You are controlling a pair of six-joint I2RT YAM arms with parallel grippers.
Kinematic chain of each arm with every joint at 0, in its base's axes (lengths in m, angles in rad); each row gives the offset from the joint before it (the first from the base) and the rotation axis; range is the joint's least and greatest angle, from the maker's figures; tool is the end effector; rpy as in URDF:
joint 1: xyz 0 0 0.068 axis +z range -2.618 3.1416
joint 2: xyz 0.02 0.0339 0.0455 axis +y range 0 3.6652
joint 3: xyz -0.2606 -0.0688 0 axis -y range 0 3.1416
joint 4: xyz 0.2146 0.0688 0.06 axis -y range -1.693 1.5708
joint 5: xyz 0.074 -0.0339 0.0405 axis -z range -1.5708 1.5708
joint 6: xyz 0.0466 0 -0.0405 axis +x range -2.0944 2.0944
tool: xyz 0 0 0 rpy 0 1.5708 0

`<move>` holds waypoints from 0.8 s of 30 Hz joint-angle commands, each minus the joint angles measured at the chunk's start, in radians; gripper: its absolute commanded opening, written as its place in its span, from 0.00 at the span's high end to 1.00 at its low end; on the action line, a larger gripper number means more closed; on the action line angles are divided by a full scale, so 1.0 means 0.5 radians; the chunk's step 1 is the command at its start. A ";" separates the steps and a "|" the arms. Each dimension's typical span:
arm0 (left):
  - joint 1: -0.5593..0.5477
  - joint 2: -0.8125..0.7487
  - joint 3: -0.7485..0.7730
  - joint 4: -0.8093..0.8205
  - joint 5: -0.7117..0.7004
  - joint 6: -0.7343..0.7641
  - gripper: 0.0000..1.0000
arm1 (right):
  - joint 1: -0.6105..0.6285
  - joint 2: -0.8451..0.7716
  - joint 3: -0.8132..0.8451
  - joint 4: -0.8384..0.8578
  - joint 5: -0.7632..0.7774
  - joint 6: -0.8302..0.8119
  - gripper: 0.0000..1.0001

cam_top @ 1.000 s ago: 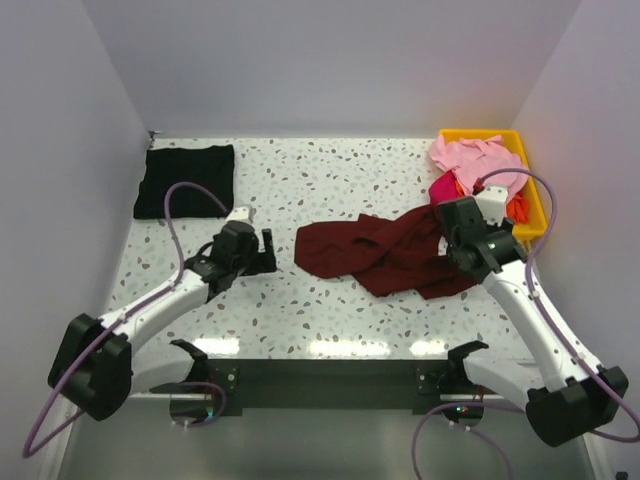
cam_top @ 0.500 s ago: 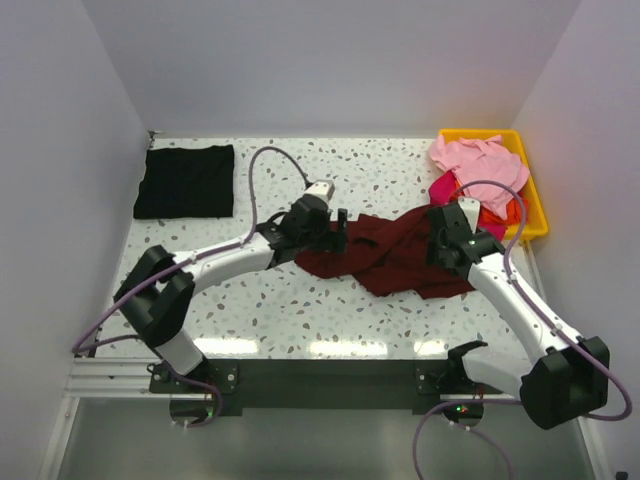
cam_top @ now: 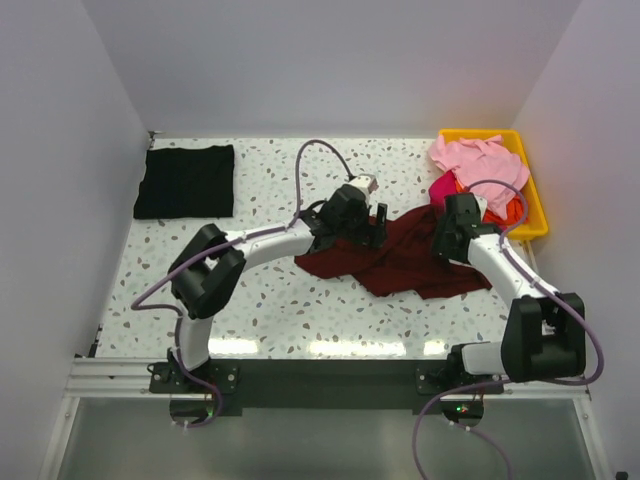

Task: Fold and stack the t-shirts
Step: Flatten the tshirt out

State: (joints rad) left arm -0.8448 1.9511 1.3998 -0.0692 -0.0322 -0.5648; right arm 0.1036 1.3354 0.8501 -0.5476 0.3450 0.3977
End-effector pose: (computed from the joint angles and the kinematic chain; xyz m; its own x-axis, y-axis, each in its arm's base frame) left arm 0.2860 -0.3199 0.2241 -0.7168 0.0017 -0.6973 0.4101 0.8098 -0.4197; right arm 0.2378 0.0089 0.2187 -0.7585 0.2876 -0.5848 0.4000 0.9139 -0.0693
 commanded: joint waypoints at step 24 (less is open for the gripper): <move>0.005 0.175 0.106 0.151 0.086 -0.208 1.00 | -0.167 0.161 -0.053 0.200 -0.420 -0.062 1.00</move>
State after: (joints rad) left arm -0.8448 2.0609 1.4364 -0.0380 0.0338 -0.6716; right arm 0.0250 1.4269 0.8242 -0.4477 0.1543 0.3744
